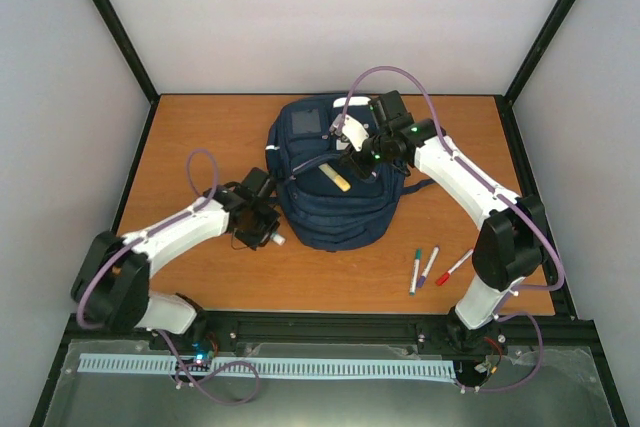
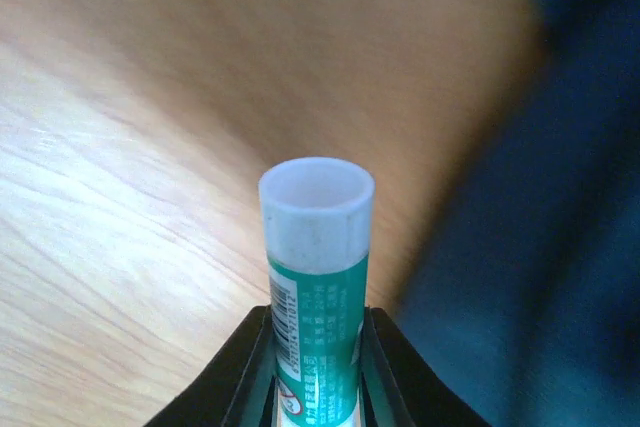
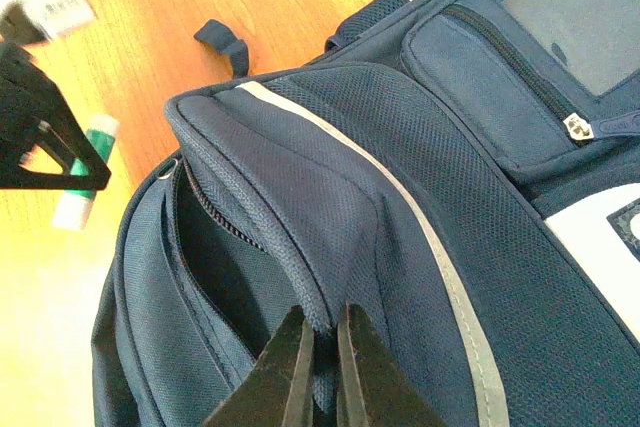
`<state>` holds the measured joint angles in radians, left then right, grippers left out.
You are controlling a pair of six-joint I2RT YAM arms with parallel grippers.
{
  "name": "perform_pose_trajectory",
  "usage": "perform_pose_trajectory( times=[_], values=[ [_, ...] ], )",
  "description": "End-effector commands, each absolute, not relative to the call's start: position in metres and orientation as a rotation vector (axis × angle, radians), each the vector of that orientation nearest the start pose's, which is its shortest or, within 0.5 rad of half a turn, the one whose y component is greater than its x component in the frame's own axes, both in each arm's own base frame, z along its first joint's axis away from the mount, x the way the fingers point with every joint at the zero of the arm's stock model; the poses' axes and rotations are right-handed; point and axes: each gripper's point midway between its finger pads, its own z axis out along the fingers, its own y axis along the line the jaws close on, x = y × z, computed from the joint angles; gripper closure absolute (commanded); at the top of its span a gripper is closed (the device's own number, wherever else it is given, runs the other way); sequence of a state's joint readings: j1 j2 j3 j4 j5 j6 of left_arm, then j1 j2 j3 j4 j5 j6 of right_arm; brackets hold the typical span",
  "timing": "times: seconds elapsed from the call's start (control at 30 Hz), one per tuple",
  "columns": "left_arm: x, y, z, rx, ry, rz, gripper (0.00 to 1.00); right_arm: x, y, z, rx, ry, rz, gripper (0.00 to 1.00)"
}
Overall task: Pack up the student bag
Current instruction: Pick up the stationery from the center of the board.
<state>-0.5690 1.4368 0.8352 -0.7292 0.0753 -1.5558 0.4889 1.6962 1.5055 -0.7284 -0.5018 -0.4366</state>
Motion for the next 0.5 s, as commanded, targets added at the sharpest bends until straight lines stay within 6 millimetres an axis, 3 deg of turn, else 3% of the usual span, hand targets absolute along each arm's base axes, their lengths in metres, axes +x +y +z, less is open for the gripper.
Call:
perform_pose_trajectory(
  times=[0.0,0.13,0.3,0.47],
  values=[
    [0.257,-0.191,0.129,-1.13,2.588,-0.734,0.91,0.348,0.288,0.24,-1.259,1.986,0.698,0.97],
    [0.274,-0.219,0.176,-0.921,2.44,-1.039,0.96,0.351,0.289,0.246,-1.248,1.988,0.696,0.97],
    [0.286,-0.248,0.215,-0.759,2.318,-1.237,0.99,0.354,0.292,0.257,-1.23,1.993,0.711,0.97],
    [0.291,-0.276,0.227,-0.671,2.317,-1.285,0.99,0.357,0.295,0.268,-1.213,1.995,0.737,0.97]
  ],
)
